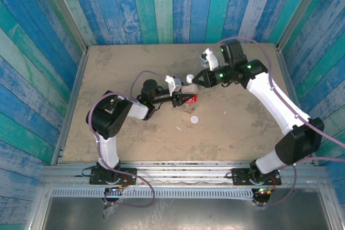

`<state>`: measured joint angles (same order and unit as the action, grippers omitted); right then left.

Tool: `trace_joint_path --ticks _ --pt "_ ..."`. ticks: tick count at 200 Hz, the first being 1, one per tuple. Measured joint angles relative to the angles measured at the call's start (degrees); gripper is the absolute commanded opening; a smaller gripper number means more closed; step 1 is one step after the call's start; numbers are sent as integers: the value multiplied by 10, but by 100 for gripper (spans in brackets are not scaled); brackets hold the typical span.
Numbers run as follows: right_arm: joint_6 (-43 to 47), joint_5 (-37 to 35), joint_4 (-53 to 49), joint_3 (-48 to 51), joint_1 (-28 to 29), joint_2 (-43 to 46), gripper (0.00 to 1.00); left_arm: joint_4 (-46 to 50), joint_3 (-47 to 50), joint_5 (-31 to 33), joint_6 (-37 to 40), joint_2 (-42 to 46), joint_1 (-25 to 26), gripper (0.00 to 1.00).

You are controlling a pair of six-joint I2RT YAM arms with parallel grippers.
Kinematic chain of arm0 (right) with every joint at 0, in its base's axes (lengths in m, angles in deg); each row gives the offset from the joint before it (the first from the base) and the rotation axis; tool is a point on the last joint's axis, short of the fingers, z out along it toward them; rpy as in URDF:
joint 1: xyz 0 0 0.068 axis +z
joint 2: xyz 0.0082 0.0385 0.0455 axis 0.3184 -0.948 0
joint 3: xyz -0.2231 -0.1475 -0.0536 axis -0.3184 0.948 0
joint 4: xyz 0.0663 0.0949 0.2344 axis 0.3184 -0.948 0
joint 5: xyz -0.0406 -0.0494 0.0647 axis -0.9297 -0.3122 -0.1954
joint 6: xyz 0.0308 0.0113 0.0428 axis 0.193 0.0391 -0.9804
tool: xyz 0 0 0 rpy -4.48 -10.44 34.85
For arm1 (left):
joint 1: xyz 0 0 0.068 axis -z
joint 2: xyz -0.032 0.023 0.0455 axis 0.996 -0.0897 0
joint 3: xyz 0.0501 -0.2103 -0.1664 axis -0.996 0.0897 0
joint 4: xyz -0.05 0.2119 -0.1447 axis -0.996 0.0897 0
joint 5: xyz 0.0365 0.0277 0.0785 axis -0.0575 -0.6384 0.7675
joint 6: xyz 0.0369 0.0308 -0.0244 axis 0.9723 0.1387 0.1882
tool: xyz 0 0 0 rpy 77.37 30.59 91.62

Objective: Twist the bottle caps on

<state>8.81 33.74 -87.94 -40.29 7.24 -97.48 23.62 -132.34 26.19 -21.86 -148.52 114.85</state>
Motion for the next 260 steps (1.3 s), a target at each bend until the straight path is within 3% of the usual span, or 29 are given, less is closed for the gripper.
trace_joint_path --ticks 33,79,118,165,221,260 --pt "-8 7 -11 37 9 36 29 1 -1 10 -7 0 0 43" --pt "0 -31 1 36 8 59 58 -20 12 30 -15 1 2 43" --pt "37 -69 32 35 8 63 64 -44 34 52 -18 8 4 43" --pt "60 -47 57 -4 8 25 61 -85 74 93 -34 21 4 44" --pt "48 -12 46 -88 9 -87 41 -66 64 106 -45 22 4 44" --pt "35 13 41 -103 10 -108 26 -55 58 106 -53 22 3 43"
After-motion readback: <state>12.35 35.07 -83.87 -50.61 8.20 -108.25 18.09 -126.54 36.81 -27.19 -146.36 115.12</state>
